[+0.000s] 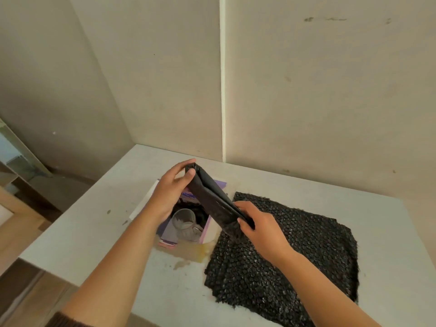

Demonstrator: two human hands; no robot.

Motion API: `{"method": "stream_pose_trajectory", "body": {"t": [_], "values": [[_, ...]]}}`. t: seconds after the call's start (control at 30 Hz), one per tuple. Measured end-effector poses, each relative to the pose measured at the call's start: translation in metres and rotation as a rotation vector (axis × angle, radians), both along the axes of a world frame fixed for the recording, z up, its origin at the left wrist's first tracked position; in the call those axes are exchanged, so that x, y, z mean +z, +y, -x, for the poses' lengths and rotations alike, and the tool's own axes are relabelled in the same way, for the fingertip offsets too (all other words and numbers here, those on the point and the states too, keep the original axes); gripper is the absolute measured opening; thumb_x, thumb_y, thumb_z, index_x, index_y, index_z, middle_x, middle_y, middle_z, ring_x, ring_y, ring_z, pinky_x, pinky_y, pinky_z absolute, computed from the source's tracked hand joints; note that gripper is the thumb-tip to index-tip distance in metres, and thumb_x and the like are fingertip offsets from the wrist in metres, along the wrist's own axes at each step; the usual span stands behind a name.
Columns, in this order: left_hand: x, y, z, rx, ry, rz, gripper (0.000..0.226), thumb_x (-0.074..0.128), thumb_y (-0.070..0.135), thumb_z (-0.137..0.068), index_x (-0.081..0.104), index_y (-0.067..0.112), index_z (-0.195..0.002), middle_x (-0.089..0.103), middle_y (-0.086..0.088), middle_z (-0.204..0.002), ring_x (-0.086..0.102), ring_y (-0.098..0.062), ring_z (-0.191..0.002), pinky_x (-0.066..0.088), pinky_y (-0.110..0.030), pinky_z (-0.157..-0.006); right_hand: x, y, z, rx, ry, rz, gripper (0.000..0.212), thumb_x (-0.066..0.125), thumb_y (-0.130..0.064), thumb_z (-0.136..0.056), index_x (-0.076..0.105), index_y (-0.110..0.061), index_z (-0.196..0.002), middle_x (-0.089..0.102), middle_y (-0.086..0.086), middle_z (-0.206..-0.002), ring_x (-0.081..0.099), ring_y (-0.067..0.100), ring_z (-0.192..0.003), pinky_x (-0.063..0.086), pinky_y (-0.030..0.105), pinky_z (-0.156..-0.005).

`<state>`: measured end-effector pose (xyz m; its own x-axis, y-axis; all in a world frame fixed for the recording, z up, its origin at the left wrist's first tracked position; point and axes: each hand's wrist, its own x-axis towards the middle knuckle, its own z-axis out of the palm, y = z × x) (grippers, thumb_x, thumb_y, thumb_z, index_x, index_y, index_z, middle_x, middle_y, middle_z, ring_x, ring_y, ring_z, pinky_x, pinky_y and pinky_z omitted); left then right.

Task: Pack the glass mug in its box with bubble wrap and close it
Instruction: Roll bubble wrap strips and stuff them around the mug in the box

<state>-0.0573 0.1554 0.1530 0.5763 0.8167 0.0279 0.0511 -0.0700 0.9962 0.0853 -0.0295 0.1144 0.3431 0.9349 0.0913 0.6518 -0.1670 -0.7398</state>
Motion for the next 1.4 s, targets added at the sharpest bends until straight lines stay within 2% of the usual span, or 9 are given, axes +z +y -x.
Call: {"method": "stream_pose_trajectory", "body": {"t": [0.1,0.27,0.43,0.6,0.7,0.83,1.0,1.17,1.4], "values": [[0.001,0.038,0.022,0.027,0.366,-0.359,0.037,0.057,0.035,-0.090,0.052,0.035,-0.126,0.040,-0.004,-0.128,0.049,-0.017,-0.113,0.041,-0.032,-0.099,0.002,0.025,0.010,-0.035,-0.044,-0.007,0.037,0.052,-0.016,-0.094,0.047,-0.032,-0.127,0.065,-0.009,-0.090,0.055,0.000,-0.064,0.043,0.014,-0.056],[0.009,0.071,0.026,0.165,0.302,-0.236,0.053,0.072,0.034,-0.080,0.048,0.009,-0.121,0.052,-0.006,-0.116,0.060,-0.013,-0.086,0.059,-0.034,-0.069,0.001,0.077,0.044,-0.009,-0.125,-0.010,0.039,0.051,-0.015,-0.092,0.047,-0.029,-0.128,0.068,0.004,-0.094,0.062,0.023,-0.078,0.050,0.039,-0.066],[-0.007,0.101,0.025,-0.053,0.513,-0.425,0.051,0.077,0.024,-0.075,0.051,0.012,-0.117,0.049,-0.003,-0.113,0.053,-0.017,-0.098,0.043,-0.025,-0.081,-0.010,0.110,0.065,0.092,-0.210,0.055,0.040,0.051,-0.010,-0.090,0.054,-0.025,-0.127,0.064,0.004,-0.113,0.057,0.022,-0.102,0.047,0.035,-0.084],[-0.027,0.112,0.031,-0.406,0.728,-0.647,0.047,0.067,0.015,-0.082,0.049,0.014,-0.125,0.046,-0.003,-0.119,0.051,-0.017,-0.105,0.043,-0.024,-0.089,-0.022,0.123,0.068,0.162,-0.253,0.289,0.041,0.048,-0.010,-0.091,0.054,-0.031,-0.125,0.064,0.003,-0.113,0.059,0.023,-0.100,0.046,0.033,-0.083],[-0.037,0.118,0.036,-0.552,0.875,-0.742,0.037,0.067,0.021,-0.082,0.056,0.011,-0.116,0.051,-0.004,-0.108,0.052,-0.022,-0.101,0.048,-0.036,-0.086,-0.029,0.128,0.074,0.214,-0.199,0.391,0.040,0.048,-0.008,-0.088,0.056,-0.033,-0.119,0.067,-0.001,-0.113,0.061,0.023,-0.098,0.049,0.038,-0.083],[-0.045,0.123,0.035,-0.700,1.069,-1.011,0.042,0.064,0.044,-0.083,0.061,0.014,-0.113,0.059,-0.004,-0.110,0.043,-0.024,-0.109,0.036,-0.036,-0.090,-0.036,0.136,0.082,0.262,-0.159,0.531,0.038,0.045,-0.002,-0.085,0.055,-0.026,-0.112,0.061,0.007,-0.108,0.054,0.026,-0.099,0.043,0.037,-0.085],[-0.047,0.129,0.031,-0.846,1.116,-0.931,0.042,0.052,0.038,-0.093,0.053,0.022,-0.132,0.049,-0.009,-0.125,0.030,-0.029,-0.113,0.027,-0.036,-0.095,-0.037,0.148,0.083,0.314,0.035,0.701,0.033,0.043,-0.004,-0.085,0.055,-0.021,-0.111,0.060,0.002,-0.111,0.053,0.020,-0.096,0.043,0.033,-0.086],[-0.044,0.134,0.030,-0.886,1.154,-0.909,0.031,0.060,0.031,-0.090,0.062,0.027,-0.121,0.033,-0.003,-0.100,0.028,-0.030,-0.108,0.030,-0.034,-0.090,-0.028,0.166,0.072,0.292,0.202,0.816,0.031,0.042,-0.015,-0.093,0.053,-0.020,-0.122,0.055,-0.001,-0.118,0.050,0.016,-0.110,0.037,0.029,-0.095],[-0.048,0.136,0.019,-0.954,1.228,-0.938,0.030,0.063,0.026,-0.088,0.064,0.024,-0.118,0.049,-0.009,-0.114,0.030,-0.030,-0.111,0.022,-0.030,-0.079,-0.039,0.176,0.072,0.326,0.314,0.892,0.038,0.043,-0.014,-0.093,0.050,-0.032,-0.126,0.051,0.000,-0.131,0.046,0.020,-0.118,0.033,0.038,-0.105]]}}
